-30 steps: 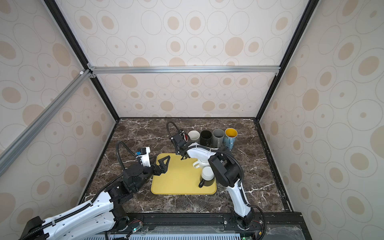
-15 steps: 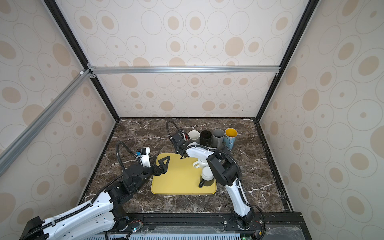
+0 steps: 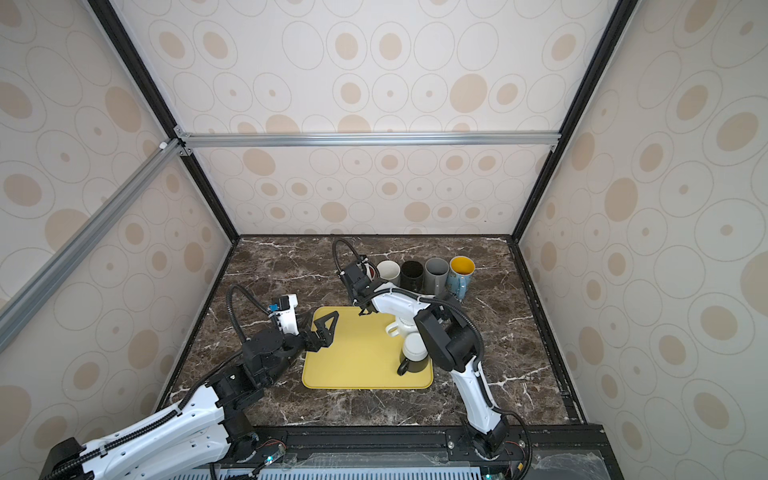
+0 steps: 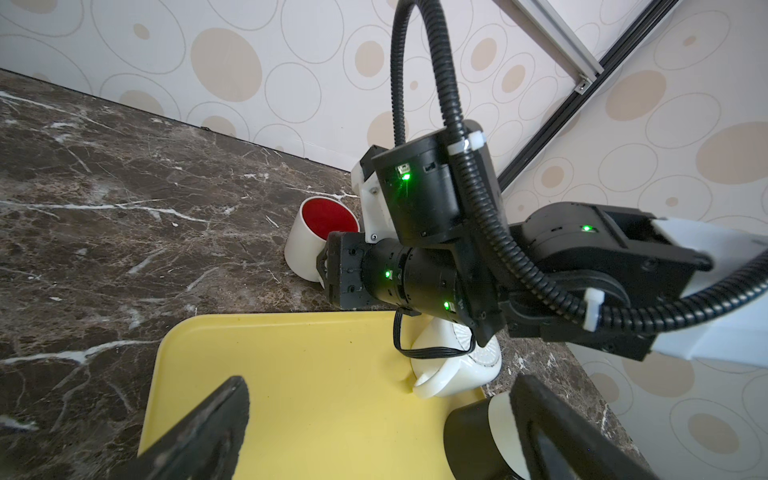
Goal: Turn the mug right side up
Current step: 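Lower the red-lined white mug upright beside the white mug with the right gripper, then open the right gripper and lift it off the red-lined mug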
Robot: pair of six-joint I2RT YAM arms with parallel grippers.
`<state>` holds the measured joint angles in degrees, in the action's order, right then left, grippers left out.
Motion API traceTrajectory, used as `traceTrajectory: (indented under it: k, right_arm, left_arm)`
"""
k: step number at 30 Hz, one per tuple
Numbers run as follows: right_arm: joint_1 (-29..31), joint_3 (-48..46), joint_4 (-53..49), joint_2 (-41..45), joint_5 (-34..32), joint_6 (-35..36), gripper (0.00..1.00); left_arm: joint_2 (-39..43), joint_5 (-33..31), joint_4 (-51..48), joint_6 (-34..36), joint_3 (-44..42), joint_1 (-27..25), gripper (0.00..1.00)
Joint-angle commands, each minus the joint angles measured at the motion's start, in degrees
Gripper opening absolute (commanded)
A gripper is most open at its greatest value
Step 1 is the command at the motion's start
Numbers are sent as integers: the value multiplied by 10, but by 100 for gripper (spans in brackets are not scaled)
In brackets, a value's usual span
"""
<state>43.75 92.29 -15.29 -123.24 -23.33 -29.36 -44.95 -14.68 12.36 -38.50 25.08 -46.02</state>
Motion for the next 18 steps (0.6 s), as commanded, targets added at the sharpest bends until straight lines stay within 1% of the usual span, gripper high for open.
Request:
traceTrajectory:
  k: [1,6,12,18]
  right_arm:
    - [1,-24,5,52,7,-10,51]
    - [1,-71,51,107,34,-8,51]
    - [9,-89,54,153,60,-1,51]
    - [13,-119,62,205,79,13,51]
  left_arm:
    - [4,-8,8,6,2,2,100]
    - [-10,-7,3,13,10,3,100]
    - [-12,-8,-4,18,10,2,100]
    - [-38,-10,-13,32,24,2,100]
